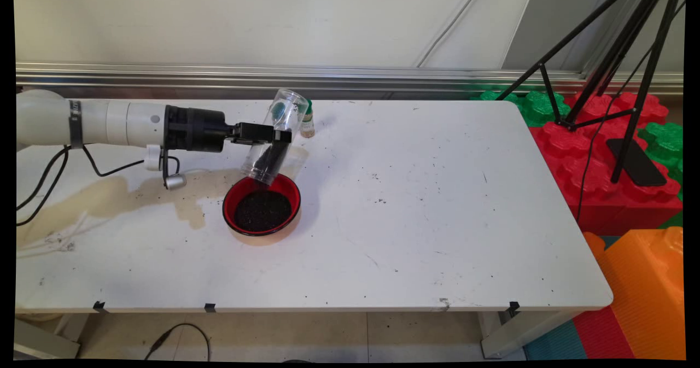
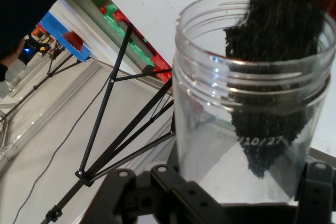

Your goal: Pour the black seasoning powder in the red bowl

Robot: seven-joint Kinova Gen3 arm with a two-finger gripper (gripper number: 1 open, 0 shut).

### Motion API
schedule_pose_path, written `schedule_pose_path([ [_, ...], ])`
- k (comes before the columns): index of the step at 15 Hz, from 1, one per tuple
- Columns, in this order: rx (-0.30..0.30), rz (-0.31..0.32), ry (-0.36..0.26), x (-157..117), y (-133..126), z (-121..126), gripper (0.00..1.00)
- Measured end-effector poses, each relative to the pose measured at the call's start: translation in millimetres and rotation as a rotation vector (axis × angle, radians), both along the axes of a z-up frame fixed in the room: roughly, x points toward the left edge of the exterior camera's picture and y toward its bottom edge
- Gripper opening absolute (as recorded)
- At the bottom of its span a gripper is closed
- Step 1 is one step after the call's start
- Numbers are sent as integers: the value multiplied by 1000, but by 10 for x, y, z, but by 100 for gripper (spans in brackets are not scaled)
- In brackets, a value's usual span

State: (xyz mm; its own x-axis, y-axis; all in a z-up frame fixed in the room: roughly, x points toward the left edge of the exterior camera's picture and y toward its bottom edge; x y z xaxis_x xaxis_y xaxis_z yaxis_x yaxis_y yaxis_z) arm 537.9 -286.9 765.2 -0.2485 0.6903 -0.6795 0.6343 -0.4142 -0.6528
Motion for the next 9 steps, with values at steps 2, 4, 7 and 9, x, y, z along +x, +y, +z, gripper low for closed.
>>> schedule_pose_path([
  [2,-6,-4,-4,-6,9,0,0],
  [4,-18,-10,-13,-12,21,-1,0],
  [7,-39,-22,-28,-15,41,-4,0],
  [9,-55,-29,-40,-16,53,-5,0],
])
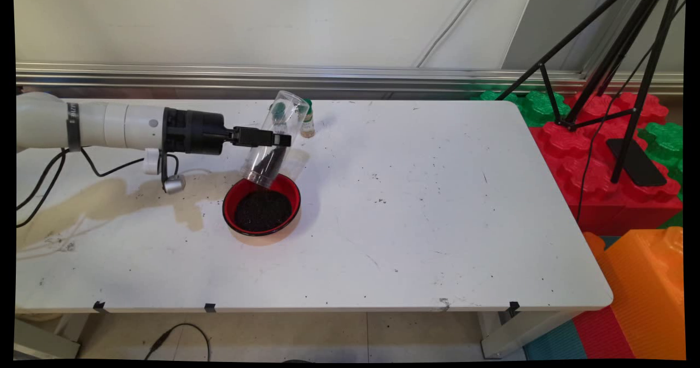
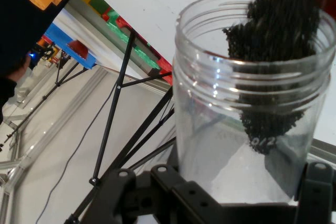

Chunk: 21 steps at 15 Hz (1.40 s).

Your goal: Pour the black seasoning powder in the red bowl

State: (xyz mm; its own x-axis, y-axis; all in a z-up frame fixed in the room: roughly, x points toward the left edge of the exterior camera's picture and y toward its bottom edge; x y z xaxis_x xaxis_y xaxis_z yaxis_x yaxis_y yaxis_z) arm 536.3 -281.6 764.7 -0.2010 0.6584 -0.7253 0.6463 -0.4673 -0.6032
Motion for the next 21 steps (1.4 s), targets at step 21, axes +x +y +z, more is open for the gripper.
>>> schedule_pose_path([
  [21,-205,-91,-153,26,58,30,0],
])
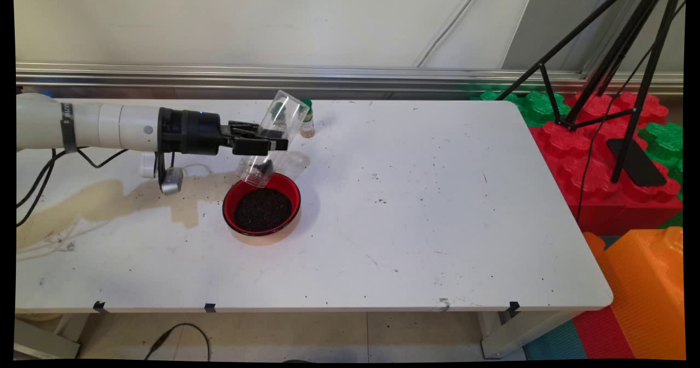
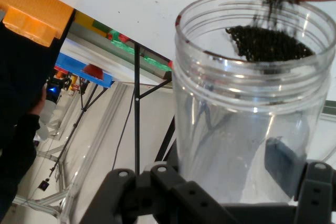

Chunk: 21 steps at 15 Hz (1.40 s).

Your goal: Pour the black seasoning powder in the red bowl

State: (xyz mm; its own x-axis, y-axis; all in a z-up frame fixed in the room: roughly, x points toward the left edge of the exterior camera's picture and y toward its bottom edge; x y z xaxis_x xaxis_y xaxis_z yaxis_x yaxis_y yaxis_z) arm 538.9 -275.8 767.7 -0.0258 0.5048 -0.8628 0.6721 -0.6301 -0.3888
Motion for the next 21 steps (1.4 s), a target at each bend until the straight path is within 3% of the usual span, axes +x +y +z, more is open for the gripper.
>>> schedule_pose_path([
  [21,-138,-34,51,46,134,177,0],
])
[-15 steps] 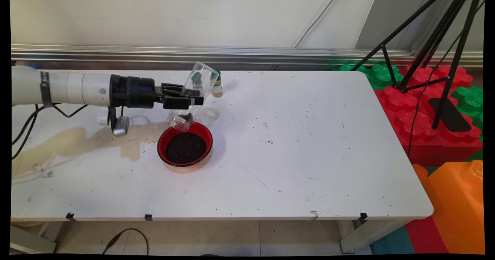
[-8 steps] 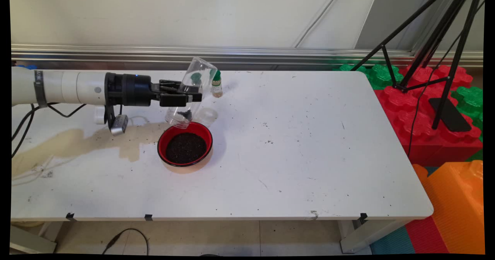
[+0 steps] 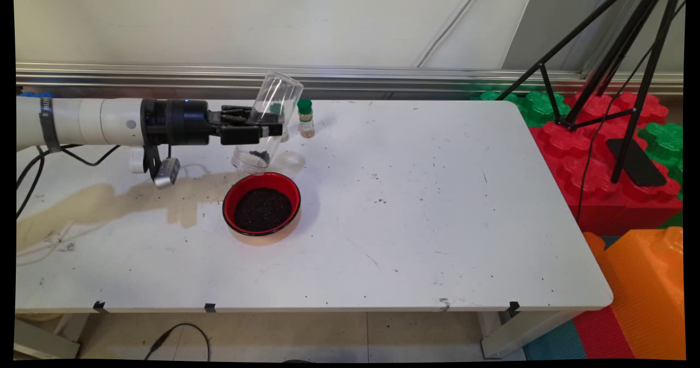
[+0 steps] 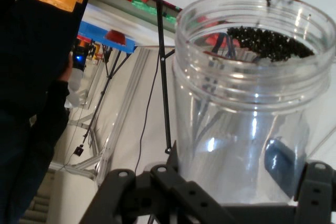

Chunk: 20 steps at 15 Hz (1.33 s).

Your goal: Pour the black seasoning powder in the red bowl

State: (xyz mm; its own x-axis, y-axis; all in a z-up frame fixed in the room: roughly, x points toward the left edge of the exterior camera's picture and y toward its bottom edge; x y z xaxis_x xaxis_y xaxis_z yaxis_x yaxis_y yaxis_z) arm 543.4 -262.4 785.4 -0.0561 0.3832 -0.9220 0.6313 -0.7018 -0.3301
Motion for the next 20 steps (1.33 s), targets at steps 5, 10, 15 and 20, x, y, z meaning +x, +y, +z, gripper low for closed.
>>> schedule_pose_path([
  [5,-45,-9,7,26,49,42,0],
  [10,-88,-22,7,42,109,82,0],
  [15,-115,-31,6,53,148,111,0],
  [20,-136,-42,6,61,185,137,0],
])
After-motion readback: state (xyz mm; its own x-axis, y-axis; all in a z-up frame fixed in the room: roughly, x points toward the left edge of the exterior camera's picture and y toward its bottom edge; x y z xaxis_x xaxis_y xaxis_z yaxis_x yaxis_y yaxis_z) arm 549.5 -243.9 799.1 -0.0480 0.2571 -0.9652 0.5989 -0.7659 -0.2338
